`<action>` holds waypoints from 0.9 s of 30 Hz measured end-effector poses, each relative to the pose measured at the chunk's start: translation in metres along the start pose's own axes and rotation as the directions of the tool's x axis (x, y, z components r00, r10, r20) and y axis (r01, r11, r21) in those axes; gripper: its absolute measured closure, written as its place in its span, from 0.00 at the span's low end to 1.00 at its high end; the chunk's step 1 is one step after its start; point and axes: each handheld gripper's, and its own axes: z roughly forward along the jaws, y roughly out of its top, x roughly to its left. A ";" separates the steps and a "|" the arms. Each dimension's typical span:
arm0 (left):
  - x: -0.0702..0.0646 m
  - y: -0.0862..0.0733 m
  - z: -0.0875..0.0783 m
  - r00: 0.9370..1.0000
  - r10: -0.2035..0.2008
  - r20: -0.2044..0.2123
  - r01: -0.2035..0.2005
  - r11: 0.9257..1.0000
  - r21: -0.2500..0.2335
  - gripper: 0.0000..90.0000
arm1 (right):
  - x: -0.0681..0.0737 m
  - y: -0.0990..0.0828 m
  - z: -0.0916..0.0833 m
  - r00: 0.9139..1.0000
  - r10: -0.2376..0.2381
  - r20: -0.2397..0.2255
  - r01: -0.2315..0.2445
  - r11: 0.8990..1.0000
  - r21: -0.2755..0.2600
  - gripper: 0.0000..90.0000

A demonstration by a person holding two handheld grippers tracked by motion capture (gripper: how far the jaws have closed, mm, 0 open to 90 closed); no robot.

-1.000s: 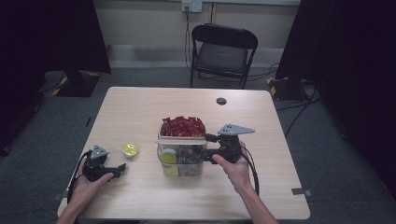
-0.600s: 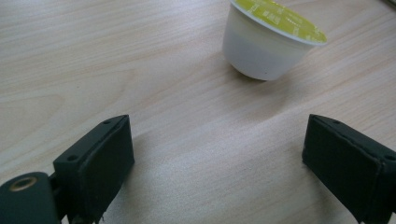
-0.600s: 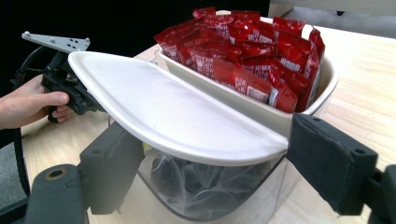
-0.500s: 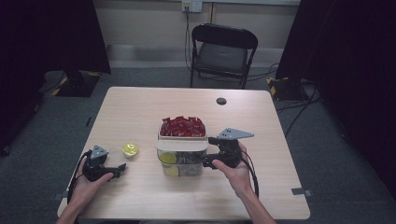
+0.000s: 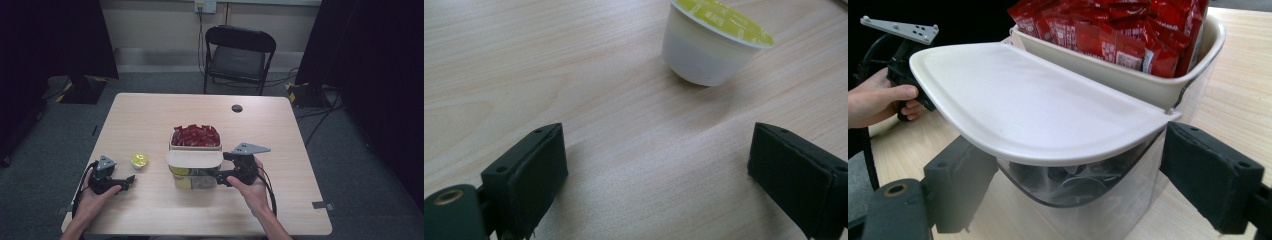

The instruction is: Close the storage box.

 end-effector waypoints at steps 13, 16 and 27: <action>0.000 0.000 0.000 1.000 0.000 0.000 0.000 1.000 0.000 0.09 | 0.000 -0.011 0.004 1.000 -0.012 0.010 0.011 0.999 0.030 0.18; 0.000 0.000 0.000 1.000 0.001 -0.001 -0.001 1.000 0.000 0.09 | -0.002 -0.013 0.004 1.000 -0.014 0.007 0.013 0.999 0.035 0.18; 0.001 0.003 0.003 1.000 -0.006 0.004 0.006 1.000 0.003 0.07 | -0.004 -0.021 0.009 1.000 -0.019 -0.008 0.019 0.998 0.063 0.20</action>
